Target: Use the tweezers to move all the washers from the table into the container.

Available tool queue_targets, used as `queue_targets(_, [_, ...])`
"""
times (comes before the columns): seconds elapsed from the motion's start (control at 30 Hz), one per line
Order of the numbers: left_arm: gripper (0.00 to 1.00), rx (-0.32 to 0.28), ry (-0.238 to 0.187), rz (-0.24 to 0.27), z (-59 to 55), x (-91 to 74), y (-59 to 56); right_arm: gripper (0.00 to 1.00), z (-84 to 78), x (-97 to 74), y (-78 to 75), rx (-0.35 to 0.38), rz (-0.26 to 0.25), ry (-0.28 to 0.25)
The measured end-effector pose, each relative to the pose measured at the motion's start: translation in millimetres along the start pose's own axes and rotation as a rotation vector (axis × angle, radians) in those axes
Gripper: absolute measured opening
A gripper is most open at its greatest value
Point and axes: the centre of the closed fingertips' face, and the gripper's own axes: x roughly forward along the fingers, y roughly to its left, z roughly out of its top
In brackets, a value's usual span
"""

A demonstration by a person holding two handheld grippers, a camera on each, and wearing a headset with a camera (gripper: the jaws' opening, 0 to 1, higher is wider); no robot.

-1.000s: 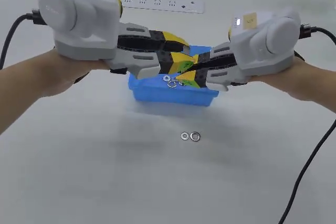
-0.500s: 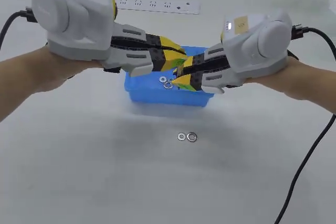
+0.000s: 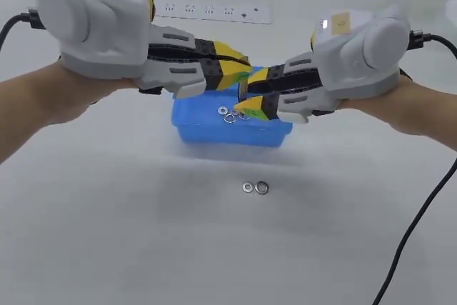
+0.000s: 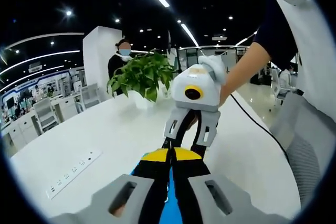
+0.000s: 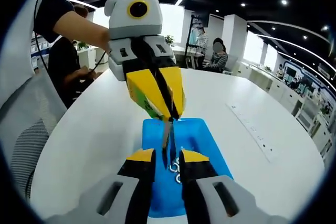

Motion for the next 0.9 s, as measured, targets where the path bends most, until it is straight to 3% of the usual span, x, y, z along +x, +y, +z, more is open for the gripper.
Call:
queue_targets(0.17, [0.05, 0.017, -0.004, 0.027, 9.4, -7.2, 0.1, 0.25, -0.8, -3.8, 10.0, -0.013, 0.0, 0.013])
queue_targets(0.3, [0.05, 0.026, 0.004, 0.032, 14.3, -13.3, -7.2, 0.34, 3.0, -14.0, 16.4, -0.026, -0.017, -0.004])
queue_targets(0.57, [0.05, 0.051, 0.002, 0.033, 26.7, -22.8, -24.0, 0.56, 9.0, -44.9, 26.1, -0.011, -0.107, -0.06])
queue_targets(0.77, [0.05, 0.054, -0.002, 0.046, 31.6, -28.5, -33.9, 0.66, 0.2, -63.3, 43.6, -0.005, -0.126, -0.064])
queue_targets(0.9, [0.05, 0.048, 0.004, 0.046, 28.0, -31.2, -41.2, 0.69, -10.2, -75.5, 61.5, 0.021, -0.128, -0.055])
